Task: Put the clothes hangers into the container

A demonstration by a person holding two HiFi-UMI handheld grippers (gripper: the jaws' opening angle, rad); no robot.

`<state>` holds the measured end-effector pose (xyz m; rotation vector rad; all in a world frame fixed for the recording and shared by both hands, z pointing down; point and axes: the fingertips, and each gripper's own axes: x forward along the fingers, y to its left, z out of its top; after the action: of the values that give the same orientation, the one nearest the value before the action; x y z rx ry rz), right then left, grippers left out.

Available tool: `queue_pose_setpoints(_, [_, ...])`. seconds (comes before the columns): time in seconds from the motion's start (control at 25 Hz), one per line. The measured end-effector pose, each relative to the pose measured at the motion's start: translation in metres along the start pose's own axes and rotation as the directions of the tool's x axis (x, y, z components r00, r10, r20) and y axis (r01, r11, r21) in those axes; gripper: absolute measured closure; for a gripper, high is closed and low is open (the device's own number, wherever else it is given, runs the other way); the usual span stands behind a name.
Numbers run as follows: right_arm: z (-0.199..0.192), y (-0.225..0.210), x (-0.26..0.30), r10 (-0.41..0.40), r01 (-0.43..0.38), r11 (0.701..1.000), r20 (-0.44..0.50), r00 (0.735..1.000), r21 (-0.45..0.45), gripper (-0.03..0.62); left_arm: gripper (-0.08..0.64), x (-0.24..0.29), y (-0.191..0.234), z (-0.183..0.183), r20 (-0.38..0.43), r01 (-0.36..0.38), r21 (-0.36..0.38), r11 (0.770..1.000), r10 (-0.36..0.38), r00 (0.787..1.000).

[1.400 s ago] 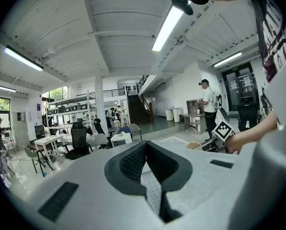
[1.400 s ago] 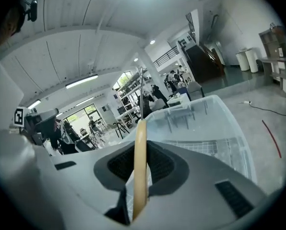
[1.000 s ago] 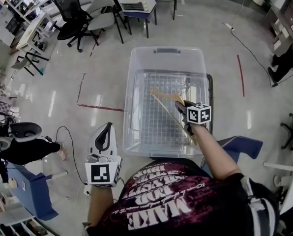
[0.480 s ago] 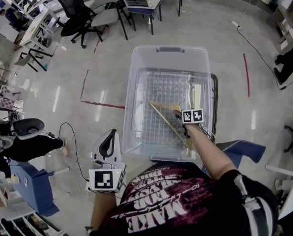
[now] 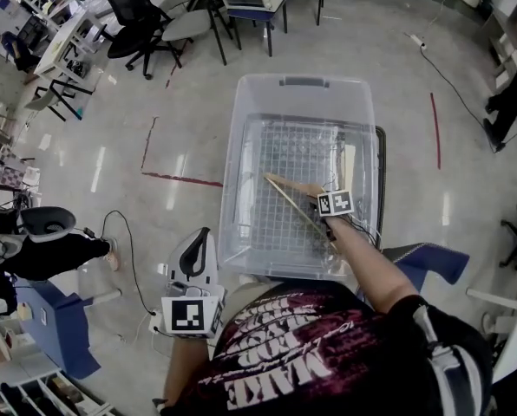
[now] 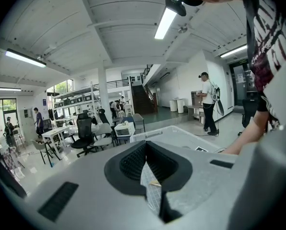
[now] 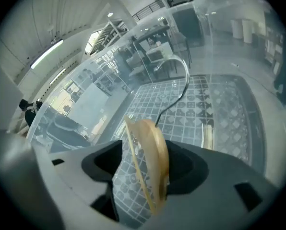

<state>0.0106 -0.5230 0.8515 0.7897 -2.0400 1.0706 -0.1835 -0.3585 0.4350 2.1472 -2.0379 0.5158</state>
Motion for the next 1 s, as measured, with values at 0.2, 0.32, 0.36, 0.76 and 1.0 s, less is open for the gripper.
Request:
queue_pose_setpoints(0.2, [0.029, 0.008, -0.040, -0.105, 0.119, 0.987, 0.135, 0.985, -0.106, 0.284, 0.554, 0.003, 0.008, -0.002, 0.033, 0.041, -0.011, 0.999, -0.041, 0.999])
queue_pose_setpoints(0.32, [0.047, 0.030, -0.076, -0.068, 0.094, 0.991, 0.254, 0.965, -0.092, 0.323, 0.554, 0.008, 0.016, 0.004, 0.069, 0.077, -0.011, 0.997, -0.077, 0.995])
queue_pose_setpoints(0.36, [0.055, 0.044, -0.090, -0.034, 0.062, 0.994, 0.300, 0.953, -0.085, 0.339, 0.552, 0.009, 0.021, 0.007, 0.082, 0.088, -0.011, 0.996, -0.087, 0.993])
queue_pose_setpoints(0.76, [0.129, 0.209, -0.284, 0.182, 0.154, 0.919, 0.738, 0.650, -0.362, 0.589, 0.554, 0.031, 0.074, 0.029, 0.220, 0.254, -0.080, 0.964, -0.231, 0.948])
queue_pose_setpoints(1.0, [0.132, 0.256, -0.331, 0.068, 0.347, 0.882, 0.816, 0.574, -0.317, 0.589, 0.554, 0.040, 0.094, 0.041, 0.259, 0.371, -0.076, 0.926, -0.341, 0.904])
